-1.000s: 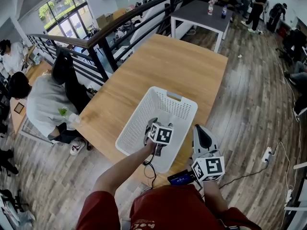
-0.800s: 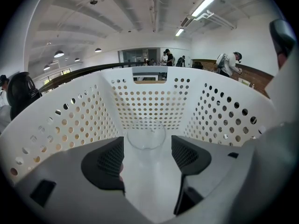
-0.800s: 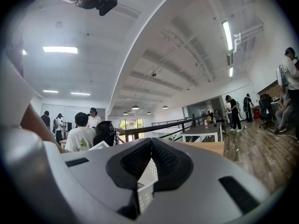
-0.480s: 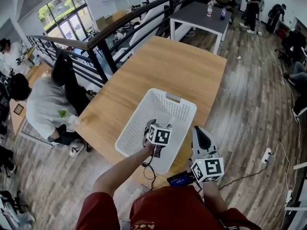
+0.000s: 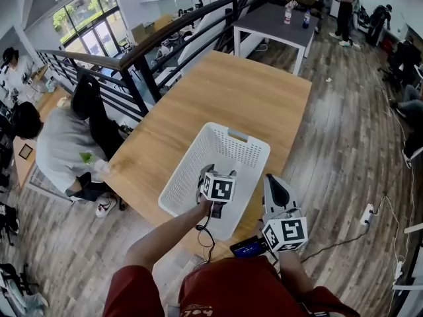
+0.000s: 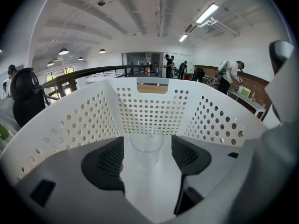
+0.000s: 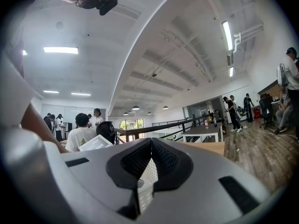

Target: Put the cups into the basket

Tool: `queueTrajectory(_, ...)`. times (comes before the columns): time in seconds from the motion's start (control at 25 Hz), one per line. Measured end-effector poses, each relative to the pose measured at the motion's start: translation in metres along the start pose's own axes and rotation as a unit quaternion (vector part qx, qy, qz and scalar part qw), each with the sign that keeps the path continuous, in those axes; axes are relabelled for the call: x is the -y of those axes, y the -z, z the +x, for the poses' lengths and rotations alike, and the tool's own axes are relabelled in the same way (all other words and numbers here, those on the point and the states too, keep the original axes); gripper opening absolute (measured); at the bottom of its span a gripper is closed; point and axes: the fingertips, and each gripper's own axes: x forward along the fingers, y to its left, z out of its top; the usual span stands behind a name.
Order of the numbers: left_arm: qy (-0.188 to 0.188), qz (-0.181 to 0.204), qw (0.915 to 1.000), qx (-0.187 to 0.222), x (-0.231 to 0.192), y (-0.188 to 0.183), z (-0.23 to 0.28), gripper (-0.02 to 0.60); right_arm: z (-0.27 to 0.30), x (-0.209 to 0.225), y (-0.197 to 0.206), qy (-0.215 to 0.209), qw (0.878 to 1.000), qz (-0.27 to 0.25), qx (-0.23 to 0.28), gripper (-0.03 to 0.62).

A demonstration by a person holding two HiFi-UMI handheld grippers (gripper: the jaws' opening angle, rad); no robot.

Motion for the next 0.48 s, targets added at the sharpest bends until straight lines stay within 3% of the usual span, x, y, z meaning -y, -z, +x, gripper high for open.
queueTrajectory(0.48,0.008,0.009,0.9991,0.041,0.006,-0.013,-0.016,0.304,0.000,-0.001,0.001,-0.002,1.000,-0.001,0.000,0.009)
